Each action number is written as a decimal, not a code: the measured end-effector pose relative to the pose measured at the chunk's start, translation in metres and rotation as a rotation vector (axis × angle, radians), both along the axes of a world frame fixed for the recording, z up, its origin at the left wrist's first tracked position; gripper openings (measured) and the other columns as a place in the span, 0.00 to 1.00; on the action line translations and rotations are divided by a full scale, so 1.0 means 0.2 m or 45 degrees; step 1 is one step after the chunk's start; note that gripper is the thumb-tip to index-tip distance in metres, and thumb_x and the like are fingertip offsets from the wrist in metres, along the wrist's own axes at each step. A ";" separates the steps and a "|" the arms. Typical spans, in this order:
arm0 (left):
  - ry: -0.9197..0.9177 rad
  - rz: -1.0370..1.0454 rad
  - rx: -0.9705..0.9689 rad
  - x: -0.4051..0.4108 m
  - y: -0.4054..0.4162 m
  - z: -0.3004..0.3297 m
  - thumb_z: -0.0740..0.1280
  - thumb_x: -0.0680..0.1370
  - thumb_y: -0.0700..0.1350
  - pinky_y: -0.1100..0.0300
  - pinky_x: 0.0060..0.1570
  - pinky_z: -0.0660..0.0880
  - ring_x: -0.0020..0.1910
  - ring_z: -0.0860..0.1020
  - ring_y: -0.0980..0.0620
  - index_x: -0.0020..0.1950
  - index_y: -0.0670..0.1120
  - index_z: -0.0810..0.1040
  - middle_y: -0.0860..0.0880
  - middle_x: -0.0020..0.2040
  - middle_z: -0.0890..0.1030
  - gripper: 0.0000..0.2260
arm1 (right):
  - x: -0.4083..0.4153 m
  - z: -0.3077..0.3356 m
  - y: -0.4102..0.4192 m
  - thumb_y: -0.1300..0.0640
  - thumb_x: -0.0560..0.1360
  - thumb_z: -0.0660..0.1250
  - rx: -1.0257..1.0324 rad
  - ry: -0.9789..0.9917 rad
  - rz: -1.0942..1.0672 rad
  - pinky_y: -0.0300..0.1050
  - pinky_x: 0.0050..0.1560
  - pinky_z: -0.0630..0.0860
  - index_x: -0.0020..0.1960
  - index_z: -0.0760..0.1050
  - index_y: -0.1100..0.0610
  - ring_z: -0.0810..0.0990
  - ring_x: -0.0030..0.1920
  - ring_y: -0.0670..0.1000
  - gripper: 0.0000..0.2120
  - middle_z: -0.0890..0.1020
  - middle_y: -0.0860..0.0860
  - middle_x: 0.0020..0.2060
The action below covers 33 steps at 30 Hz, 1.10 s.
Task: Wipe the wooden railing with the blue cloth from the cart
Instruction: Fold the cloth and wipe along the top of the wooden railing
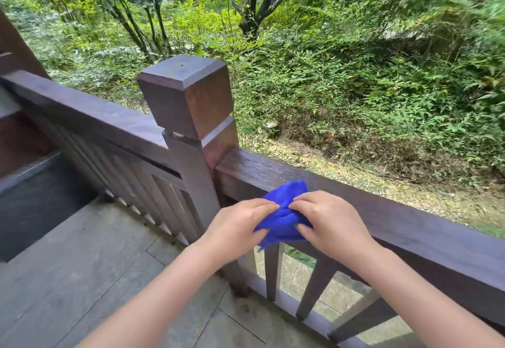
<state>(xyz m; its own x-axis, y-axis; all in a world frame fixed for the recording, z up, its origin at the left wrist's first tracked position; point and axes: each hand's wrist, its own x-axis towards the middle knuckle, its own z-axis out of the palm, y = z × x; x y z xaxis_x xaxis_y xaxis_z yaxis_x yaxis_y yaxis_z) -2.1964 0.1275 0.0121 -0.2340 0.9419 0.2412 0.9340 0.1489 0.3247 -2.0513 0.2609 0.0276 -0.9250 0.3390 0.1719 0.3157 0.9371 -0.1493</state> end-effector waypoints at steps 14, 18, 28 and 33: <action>-0.401 -0.140 -0.150 -0.14 -0.09 0.36 0.67 0.67 0.39 0.68 0.41 0.75 0.38 0.78 0.61 0.43 0.52 0.77 0.55 0.41 0.82 0.10 | -0.07 0.30 -0.11 0.54 0.67 0.67 -0.352 0.031 -0.035 0.46 0.47 0.74 0.47 0.79 0.50 0.76 0.46 0.50 0.08 0.80 0.48 0.42; -0.388 -0.279 -0.182 -0.06 0.04 0.40 0.67 0.67 0.40 0.76 0.36 0.70 0.37 0.78 0.65 0.43 0.55 0.77 0.57 0.39 0.81 0.10 | 0.09 0.35 -0.08 0.54 0.66 0.69 -0.425 0.042 -0.168 0.36 0.38 0.69 0.45 0.79 0.49 0.75 0.40 0.43 0.07 0.79 0.43 0.37; -0.270 -0.746 -0.253 0.70 0.43 0.50 0.69 0.67 0.40 0.75 0.35 0.71 0.38 0.79 0.59 0.44 0.53 0.80 0.56 0.39 0.80 0.10 | 0.99 0.46 -0.07 0.60 0.65 0.68 -0.465 0.117 -0.659 0.26 0.36 0.68 0.42 0.79 0.50 0.75 0.36 0.43 0.08 0.81 0.47 0.37; -0.185 -1.046 -0.285 1.33 0.55 0.53 0.67 0.68 0.38 0.73 0.37 0.71 0.41 0.79 0.54 0.47 0.49 0.80 0.49 0.43 0.83 0.10 | 1.62 0.49 -0.17 0.59 0.65 0.68 -0.449 0.127 -0.927 0.34 0.38 0.73 0.42 0.80 0.52 0.79 0.39 0.45 0.07 0.84 0.48 0.38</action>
<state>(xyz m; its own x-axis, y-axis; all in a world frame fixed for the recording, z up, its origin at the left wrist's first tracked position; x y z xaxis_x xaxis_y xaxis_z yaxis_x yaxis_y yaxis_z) -1.9310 0.2372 0.1179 0.5278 0.8479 0.0503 0.7252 -0.4806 0.4931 -1.7275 0.2265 0.1262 -0.4376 0.8991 0.0122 0.7975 0.3943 -0.4567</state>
